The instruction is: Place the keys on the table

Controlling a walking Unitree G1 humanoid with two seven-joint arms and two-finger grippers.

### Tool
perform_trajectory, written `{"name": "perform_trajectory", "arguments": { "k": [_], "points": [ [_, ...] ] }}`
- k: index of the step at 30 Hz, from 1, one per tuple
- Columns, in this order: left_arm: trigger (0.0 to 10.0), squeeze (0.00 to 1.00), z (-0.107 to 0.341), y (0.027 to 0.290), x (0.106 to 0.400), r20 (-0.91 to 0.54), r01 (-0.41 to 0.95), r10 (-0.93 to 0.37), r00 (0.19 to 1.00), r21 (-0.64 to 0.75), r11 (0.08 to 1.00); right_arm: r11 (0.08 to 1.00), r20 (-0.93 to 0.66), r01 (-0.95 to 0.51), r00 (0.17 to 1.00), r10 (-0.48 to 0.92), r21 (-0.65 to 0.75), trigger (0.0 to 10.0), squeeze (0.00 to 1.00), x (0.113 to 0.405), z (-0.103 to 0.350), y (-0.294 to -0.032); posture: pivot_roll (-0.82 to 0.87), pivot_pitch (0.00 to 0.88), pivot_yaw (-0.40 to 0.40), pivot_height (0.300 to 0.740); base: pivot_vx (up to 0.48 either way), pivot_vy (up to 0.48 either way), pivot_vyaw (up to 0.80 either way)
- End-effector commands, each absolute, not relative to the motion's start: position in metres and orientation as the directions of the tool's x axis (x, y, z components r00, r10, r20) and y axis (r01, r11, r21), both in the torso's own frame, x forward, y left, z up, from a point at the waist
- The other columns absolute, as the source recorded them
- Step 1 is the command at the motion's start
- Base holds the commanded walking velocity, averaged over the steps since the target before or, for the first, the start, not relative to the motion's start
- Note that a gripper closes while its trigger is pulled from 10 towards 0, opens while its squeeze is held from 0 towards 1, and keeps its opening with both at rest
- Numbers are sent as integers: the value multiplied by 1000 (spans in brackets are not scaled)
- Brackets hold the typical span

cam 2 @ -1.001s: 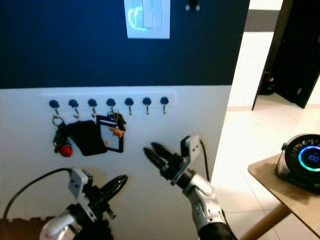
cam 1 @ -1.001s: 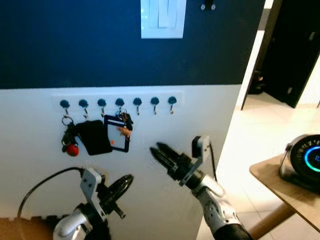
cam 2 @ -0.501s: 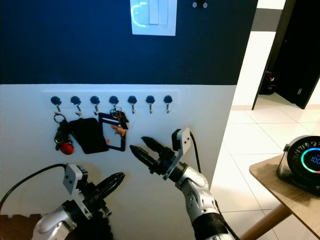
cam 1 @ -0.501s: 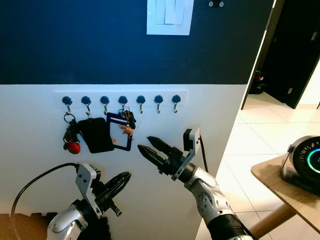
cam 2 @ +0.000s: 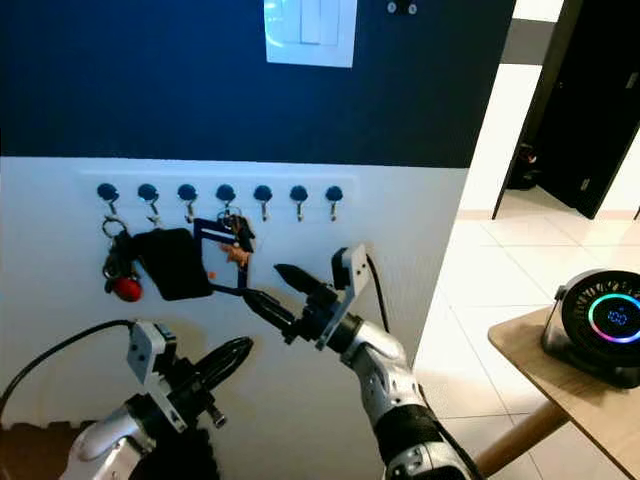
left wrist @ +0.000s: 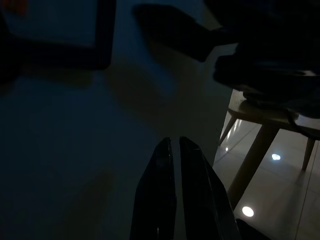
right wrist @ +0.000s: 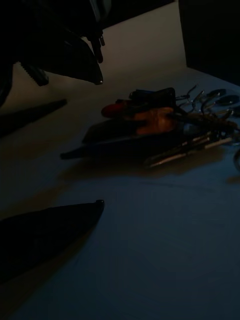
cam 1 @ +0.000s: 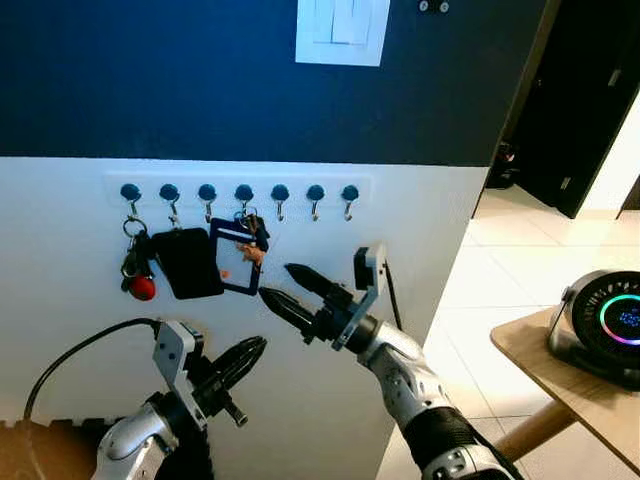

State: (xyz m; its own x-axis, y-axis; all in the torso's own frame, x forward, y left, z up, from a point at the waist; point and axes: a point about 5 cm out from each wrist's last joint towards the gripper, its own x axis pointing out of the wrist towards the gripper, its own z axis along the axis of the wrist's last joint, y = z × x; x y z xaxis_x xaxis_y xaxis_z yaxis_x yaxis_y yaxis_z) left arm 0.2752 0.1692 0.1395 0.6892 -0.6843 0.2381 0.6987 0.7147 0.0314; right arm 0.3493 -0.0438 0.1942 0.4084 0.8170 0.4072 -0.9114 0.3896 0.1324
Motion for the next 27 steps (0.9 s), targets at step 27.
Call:
{"name": "perform_trajectory", "arguments": {
  "k": [27],
  "points": [
    [10000,0,155,171,275,219,716,-721,657,118,688,252,442,-957,289,849,142,10000,0,346,204,-14,63,36,-77,740,0,0,0]
  ]
}}
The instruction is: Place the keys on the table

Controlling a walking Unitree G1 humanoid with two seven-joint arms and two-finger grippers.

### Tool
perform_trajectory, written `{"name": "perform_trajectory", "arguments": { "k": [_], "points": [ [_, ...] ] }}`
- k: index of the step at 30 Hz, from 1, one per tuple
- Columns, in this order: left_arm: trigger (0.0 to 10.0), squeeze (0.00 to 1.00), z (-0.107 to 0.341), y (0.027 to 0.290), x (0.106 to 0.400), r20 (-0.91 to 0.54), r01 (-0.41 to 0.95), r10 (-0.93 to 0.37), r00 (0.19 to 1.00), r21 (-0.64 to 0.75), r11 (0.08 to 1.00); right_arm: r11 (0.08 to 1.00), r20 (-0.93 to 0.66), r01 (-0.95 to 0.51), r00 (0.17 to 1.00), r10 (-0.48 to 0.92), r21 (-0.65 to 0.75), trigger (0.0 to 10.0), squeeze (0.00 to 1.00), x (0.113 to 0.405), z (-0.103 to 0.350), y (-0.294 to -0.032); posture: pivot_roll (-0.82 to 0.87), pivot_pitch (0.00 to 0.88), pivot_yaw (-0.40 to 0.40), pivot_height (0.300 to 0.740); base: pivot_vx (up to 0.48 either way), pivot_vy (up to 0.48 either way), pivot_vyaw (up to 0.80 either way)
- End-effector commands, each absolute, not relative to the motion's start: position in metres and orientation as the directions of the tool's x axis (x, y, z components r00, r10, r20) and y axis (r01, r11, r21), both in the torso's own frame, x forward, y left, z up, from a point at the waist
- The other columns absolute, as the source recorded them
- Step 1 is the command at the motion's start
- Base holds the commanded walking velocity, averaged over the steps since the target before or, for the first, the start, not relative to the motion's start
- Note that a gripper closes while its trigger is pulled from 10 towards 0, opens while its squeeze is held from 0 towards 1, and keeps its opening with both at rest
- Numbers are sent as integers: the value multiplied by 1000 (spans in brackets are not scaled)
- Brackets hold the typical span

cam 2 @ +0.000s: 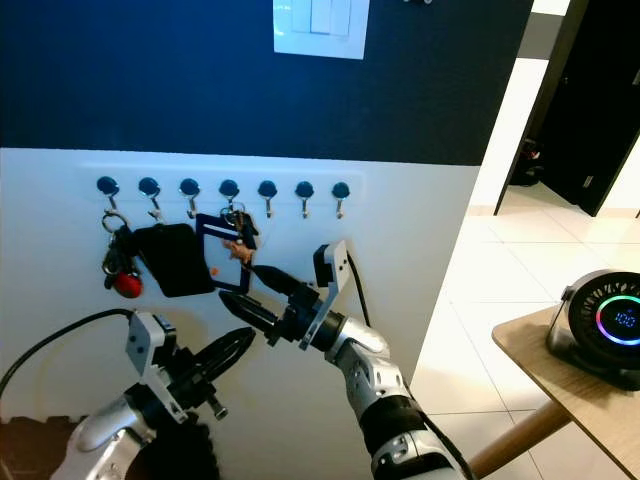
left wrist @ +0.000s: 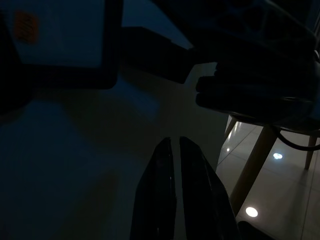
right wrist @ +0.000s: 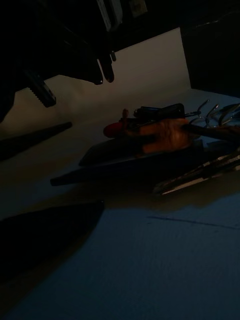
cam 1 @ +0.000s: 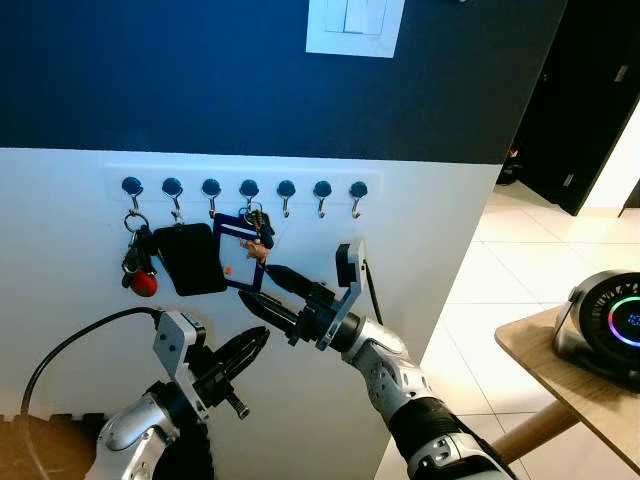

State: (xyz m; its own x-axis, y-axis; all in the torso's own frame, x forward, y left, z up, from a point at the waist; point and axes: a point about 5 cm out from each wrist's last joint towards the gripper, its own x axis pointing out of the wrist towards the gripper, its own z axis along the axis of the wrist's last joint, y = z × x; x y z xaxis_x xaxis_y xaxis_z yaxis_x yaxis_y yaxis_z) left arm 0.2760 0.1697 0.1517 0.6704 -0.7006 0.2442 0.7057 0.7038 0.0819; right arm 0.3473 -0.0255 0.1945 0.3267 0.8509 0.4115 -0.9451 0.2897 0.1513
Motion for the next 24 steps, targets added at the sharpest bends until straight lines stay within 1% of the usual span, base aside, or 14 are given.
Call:
{"name": "perform_trajectory", "arguments": {
  "k": [1,7,11,14,24],
  "points": [
    [10000,0,155,171,275,219,716,-721,657,118,688,252,442,-957,289,849,142,10000,0,346,204,-14,63,36,-77,740,0,0,0],
    [10000,0,155,173,276,206,708,-719,664,136,693,245,445,-960,280,851,135,10000,0,345,206,-10,63,37,-73,740,0,0,0],
    [10000,0,158,175,277,202,710,-722,661,142,690,268,441,-954,299,846,132,10000,0,347,207,-8,61,44,-64,740,0,0,0],
    [10000,0,159,176,277,201,711,-724,659,145,688,267,444,-954,298,845,133,10000,0,347,208,-7,62,46,-63,740,0,0,0],
    [10000,0,171,178,276,224,718,-734,641,161,677,188,458,-975,223,860,121,10000,0,339,212,5,63,53,-70,740,0,0,0]
  ]
}}
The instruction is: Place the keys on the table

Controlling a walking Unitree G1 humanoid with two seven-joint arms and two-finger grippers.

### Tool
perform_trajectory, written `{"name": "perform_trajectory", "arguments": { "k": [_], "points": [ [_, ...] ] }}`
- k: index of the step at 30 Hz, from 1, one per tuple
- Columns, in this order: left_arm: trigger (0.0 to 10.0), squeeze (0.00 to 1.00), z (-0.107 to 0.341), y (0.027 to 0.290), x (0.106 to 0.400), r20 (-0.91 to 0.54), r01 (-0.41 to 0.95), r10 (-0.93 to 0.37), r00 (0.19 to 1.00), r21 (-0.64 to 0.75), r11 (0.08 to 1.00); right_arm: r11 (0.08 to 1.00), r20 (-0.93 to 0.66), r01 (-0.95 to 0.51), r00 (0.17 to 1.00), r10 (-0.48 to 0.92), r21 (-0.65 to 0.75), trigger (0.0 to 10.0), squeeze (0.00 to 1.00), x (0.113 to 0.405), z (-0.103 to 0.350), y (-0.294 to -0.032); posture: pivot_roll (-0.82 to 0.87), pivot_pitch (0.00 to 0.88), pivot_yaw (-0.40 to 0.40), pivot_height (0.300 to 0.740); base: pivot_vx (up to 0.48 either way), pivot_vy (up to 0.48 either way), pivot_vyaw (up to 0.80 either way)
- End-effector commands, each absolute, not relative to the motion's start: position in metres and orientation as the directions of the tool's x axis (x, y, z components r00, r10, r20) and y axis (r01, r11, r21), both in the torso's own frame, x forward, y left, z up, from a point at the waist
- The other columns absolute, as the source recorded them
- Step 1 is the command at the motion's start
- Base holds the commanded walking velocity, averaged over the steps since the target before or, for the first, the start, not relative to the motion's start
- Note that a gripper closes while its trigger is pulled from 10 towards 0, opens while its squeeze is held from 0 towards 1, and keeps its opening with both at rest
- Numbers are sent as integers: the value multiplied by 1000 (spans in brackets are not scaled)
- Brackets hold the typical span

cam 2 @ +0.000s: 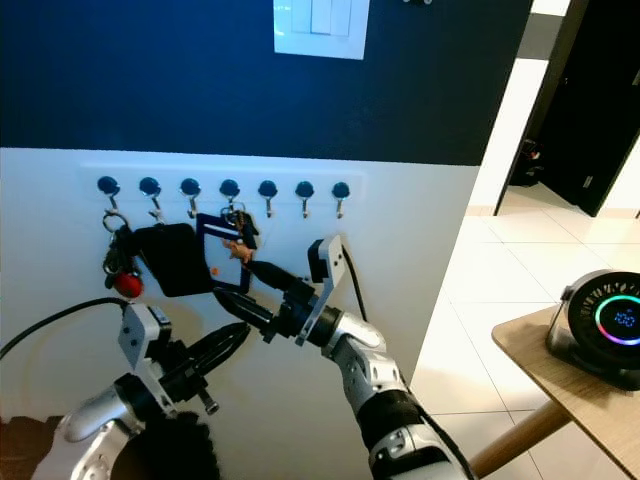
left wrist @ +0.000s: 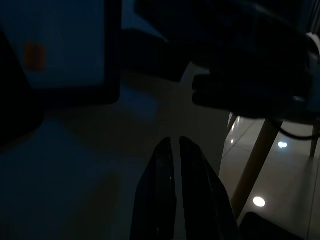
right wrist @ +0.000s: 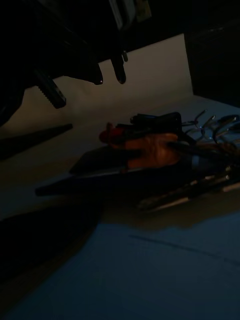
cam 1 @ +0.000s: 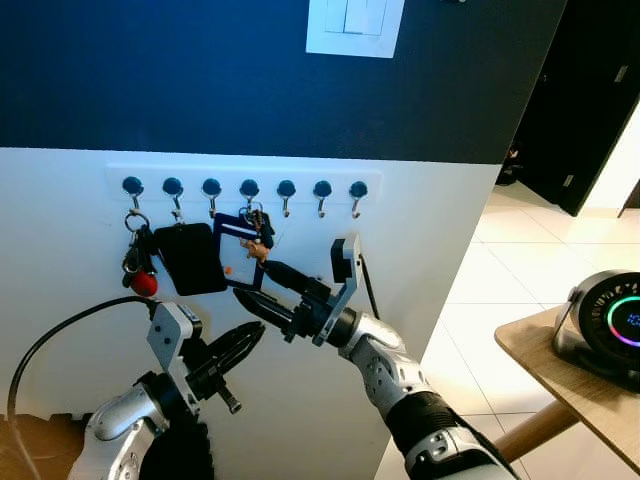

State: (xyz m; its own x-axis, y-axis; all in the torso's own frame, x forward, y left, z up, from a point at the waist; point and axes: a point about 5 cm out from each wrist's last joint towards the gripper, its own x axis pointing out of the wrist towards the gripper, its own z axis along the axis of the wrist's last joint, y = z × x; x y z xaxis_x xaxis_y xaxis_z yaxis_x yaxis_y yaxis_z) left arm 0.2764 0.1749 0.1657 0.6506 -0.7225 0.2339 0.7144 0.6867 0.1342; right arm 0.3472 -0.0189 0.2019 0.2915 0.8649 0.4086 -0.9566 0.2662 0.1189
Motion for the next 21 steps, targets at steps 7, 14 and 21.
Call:
{"name": "perform_trajectory", "arguments": {
  "k": [7,14,21],
  "points": [
    [10000,0,177,189,274,261,701,-706,658,130,702,171,458,-978,208,864,122,10000,0,337,211,7,60,56,-71,740,0,0,0],
    [10000,0,172,205,266,229,694,-696,680,106,712,178,464,-975,221,858,136,10000,0,338,212,7,58,55,-73,740,0,0,0],
    [10000,0,173,216,262,221,680,-683,696,102,726,164,464,-976,211,860,140,10000,0,337,212,7,58,55,-76,740,0,0,0]
  ]
}}
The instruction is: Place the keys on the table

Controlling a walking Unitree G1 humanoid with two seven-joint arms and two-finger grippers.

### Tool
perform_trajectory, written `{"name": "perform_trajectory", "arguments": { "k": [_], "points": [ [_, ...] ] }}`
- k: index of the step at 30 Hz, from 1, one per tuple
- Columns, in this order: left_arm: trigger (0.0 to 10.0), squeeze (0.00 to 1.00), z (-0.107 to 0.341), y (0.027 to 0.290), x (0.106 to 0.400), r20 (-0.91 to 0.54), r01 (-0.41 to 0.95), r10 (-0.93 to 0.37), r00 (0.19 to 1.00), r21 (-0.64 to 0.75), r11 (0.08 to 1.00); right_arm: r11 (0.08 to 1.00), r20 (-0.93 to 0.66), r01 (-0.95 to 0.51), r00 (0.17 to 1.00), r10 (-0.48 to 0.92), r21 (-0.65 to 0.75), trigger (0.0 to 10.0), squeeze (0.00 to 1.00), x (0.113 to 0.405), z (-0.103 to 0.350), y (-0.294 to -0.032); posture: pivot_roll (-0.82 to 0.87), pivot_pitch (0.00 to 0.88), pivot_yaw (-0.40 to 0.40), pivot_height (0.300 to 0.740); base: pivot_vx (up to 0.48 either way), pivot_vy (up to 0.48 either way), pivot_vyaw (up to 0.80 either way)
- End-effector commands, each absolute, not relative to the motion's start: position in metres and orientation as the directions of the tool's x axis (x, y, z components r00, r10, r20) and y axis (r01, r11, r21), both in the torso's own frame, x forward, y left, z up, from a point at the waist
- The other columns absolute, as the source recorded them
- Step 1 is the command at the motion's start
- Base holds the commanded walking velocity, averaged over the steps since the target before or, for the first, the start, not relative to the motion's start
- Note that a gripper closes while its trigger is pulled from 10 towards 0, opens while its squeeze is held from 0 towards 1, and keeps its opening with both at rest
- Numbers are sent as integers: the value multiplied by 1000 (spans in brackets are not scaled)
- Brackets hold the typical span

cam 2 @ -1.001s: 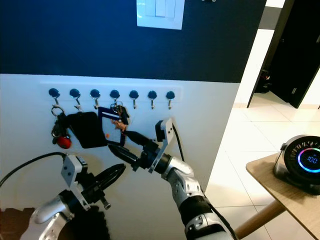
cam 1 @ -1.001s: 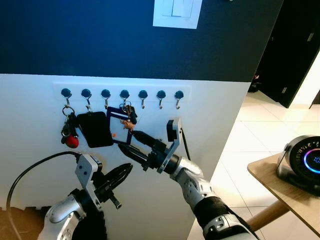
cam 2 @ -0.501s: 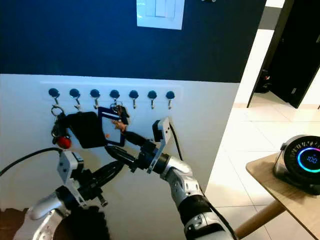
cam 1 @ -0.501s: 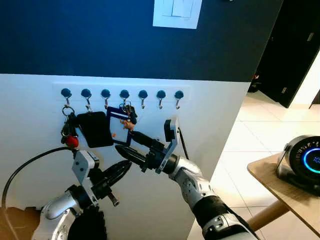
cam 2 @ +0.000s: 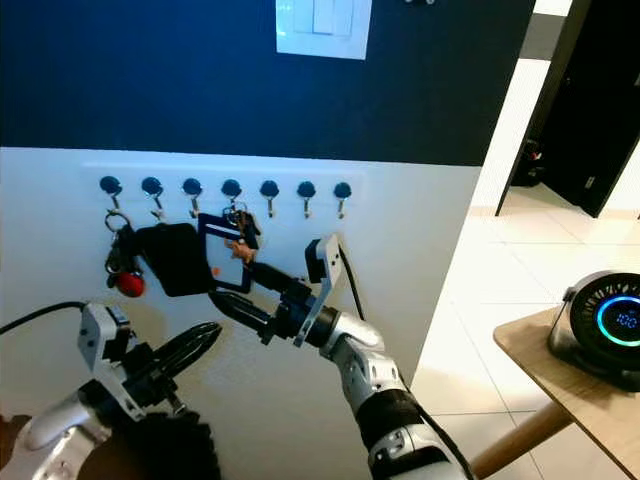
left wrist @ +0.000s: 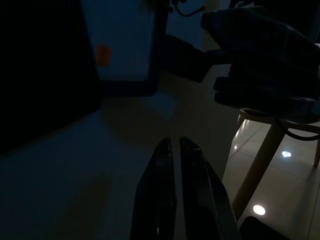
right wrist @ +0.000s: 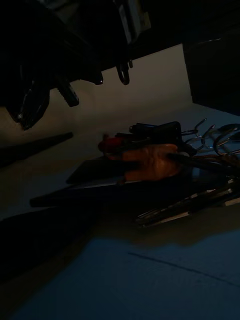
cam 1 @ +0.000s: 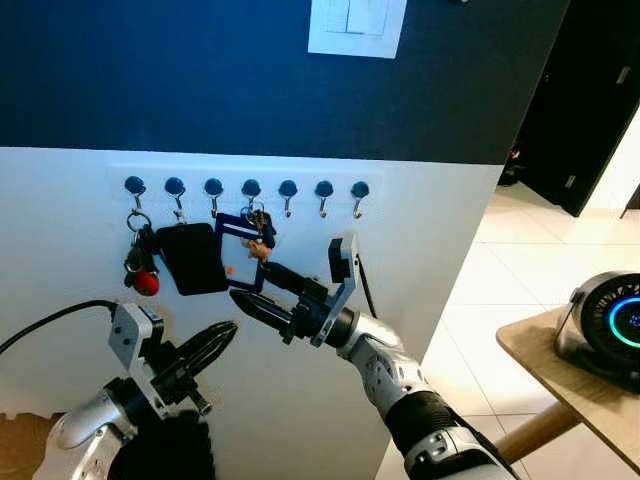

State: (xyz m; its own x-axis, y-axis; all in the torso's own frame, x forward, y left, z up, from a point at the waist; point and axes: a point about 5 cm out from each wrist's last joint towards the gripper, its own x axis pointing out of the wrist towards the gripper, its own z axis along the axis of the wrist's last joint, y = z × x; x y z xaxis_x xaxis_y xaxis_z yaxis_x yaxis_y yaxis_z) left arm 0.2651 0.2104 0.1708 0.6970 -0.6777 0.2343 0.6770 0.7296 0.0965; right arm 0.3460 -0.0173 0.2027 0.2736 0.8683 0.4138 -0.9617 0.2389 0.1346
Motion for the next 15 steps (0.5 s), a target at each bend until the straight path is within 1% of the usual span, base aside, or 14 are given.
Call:
{"name": "perform_trajectory", "arguments": {
  "k": [1,6,8,10,11,12,13,14,15],
  "points": [
    [10000,0,173,217,262,221,680,-683,696,100,726,162,463,-977,209,861,140,10000,0,337,212,7,58,55,-76,740,0,0,0],
    [10000,0,179,222,260,240,680,-678,695,88,728,156,458,-977,205,865,143,9569,0,337,211,8,58,53,-77,740,0,0,0],
    [10000,0,181,222,258,244,688,-683,688,81,722,152,454,-978,203,868,146,8314,0,337,210,8,57,53,-78,740,0,0,0],
    [10000,0,181,222,258,246,692,-686,685,77,718,150,452,-978,202,869,147,8314,0,337,209,8,57,53,-78,740,0,0,0],
    [10000,0,181,222,257,242,697,-692,680,76,713,148,449,-978,200,871,148,6902,0,337,208,8,58,53,-78,740,0,0,0],
    [10000,0,181,222,257,239,701,-696,678,75,709,145,445,-978,197,874,148,6039,0,336,208,8,58,54,-79,740,0,0,0],
    [10000,0,181,222,257,239,701,-696,678,75,709,145,445,-978,197,874,148,6039,0,336,208,8,58,54,-79,740,0,0,0],
    [10000,0,180,221,256,231,706,-701,675,73,704,144,441,-978,196,876,149,4706,0,336,207,8,58,54,-79,740,0,0,0],
    [10000,0,179,220,255,229,707,-702,675,71,703,144,439,-978,197,877,150,4235,0,336,207,9,58,54,-79,740,0,0,0]
  ]
}}
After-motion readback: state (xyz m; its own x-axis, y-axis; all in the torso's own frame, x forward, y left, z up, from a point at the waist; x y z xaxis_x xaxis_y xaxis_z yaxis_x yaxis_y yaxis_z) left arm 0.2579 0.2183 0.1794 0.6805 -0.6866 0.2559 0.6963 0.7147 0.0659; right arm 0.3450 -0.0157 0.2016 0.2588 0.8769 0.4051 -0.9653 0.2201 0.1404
